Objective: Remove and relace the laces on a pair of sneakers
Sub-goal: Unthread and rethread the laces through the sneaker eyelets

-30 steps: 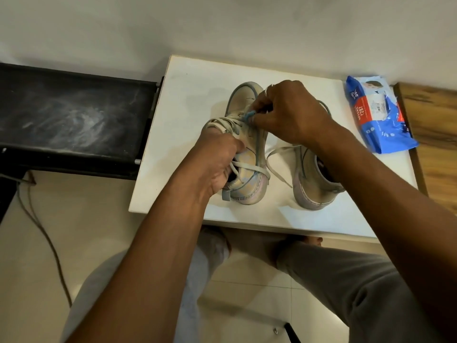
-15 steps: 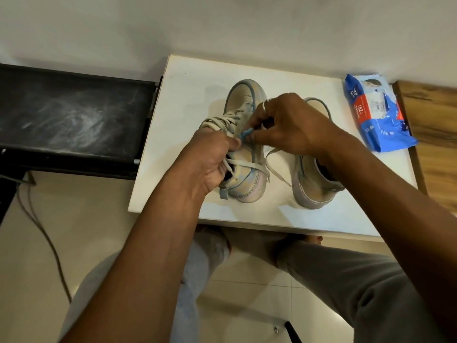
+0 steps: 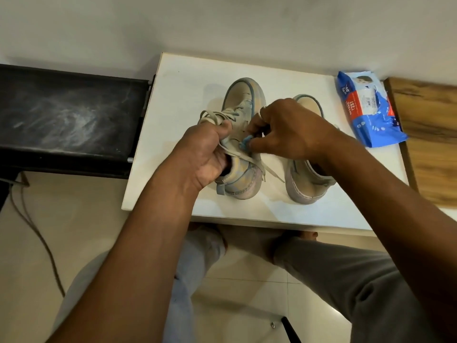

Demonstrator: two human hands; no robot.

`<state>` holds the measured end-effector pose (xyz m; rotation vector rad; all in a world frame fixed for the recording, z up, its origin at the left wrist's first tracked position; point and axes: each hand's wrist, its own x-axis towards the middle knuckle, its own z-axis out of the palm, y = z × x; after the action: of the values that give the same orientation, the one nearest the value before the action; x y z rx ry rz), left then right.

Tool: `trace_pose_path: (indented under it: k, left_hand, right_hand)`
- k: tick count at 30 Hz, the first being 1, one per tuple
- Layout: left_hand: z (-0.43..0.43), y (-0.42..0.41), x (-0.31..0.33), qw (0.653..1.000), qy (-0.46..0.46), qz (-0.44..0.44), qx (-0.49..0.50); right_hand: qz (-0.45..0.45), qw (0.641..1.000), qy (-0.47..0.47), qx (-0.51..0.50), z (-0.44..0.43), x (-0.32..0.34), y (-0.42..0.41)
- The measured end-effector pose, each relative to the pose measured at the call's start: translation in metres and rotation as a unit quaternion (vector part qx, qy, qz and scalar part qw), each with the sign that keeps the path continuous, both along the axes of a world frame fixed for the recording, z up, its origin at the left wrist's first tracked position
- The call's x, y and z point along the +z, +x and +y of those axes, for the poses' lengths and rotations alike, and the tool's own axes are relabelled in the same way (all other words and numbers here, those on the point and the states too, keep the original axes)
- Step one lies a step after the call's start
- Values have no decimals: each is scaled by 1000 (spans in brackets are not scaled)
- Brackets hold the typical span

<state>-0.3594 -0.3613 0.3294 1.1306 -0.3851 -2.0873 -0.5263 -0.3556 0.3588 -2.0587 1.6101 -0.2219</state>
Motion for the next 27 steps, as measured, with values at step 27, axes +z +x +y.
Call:
trace_pose_path:
  k: [27]
  left_hand:
    - [1, 2, -1, 1000, 5, 22, -21]
  right_hand:
    - [-79, 997, 1, -21, 15, 4, 18]
